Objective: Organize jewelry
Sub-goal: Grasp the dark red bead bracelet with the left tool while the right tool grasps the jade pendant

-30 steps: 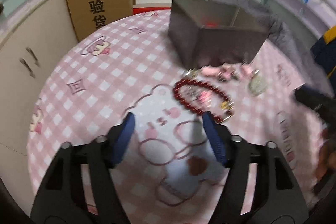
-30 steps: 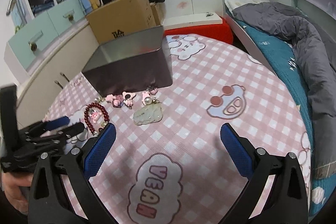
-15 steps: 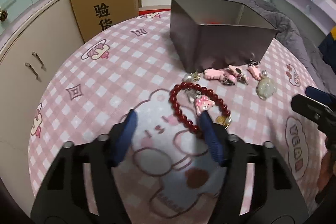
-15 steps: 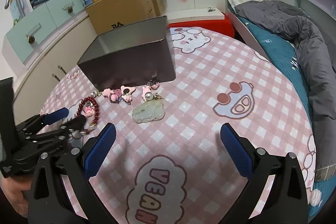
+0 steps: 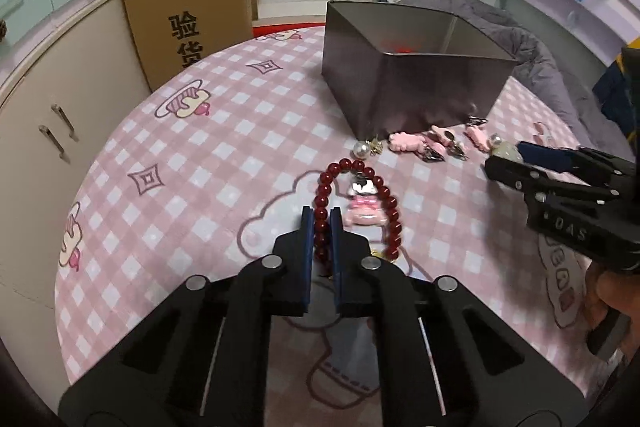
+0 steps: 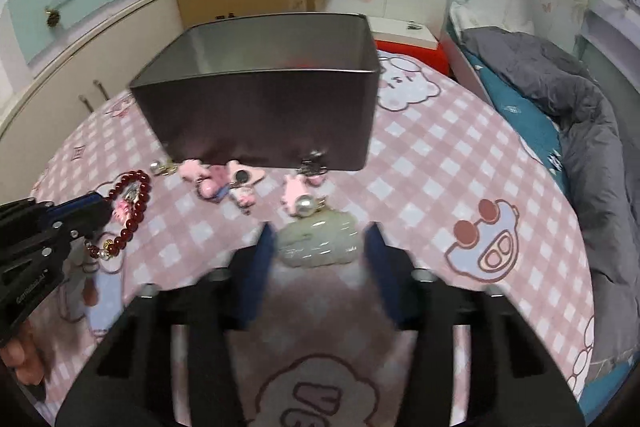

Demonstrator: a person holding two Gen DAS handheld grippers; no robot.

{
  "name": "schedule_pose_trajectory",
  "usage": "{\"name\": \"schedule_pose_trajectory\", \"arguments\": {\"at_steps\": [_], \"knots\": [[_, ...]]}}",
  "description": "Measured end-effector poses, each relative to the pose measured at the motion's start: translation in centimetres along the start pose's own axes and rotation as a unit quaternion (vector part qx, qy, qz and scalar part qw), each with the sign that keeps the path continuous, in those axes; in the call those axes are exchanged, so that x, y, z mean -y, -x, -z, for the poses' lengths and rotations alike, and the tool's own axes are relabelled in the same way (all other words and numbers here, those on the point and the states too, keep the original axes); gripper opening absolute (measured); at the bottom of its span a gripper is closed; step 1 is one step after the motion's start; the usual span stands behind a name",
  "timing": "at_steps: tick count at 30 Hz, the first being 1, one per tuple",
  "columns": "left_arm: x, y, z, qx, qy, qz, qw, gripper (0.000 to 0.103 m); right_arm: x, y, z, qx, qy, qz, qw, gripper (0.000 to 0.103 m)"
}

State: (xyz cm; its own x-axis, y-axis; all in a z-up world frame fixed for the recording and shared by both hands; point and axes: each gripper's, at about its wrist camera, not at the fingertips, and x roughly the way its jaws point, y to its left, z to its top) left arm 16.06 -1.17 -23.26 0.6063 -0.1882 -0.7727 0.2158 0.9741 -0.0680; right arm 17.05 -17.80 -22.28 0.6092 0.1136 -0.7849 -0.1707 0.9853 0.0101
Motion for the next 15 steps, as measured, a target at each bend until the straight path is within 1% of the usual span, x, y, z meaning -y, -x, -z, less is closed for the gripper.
{"name": "schedule_pose_trajectory", "arguments": {"at_steps": [4,9,15], "knots": [[-0.2,1.0,0.9,0.005,-0.004,0.019,0.9998,0.008,0.2,0.7,1.0,0.005,-0.010,-0.014,1.000,0.041],[-1.0,2.5,1.7,0.015,0.012,0.039,0.9991,0.008,0.7,2.7,2.8,0.018,-0.026,-0.046,0.998,0.041],[-0.8,6.1,1.1,0.064,0.010,0.069,0.9955,0.008,0.9,5.0,3.5,0.039,-0.030,-0.072,0.996,0.040]]}}
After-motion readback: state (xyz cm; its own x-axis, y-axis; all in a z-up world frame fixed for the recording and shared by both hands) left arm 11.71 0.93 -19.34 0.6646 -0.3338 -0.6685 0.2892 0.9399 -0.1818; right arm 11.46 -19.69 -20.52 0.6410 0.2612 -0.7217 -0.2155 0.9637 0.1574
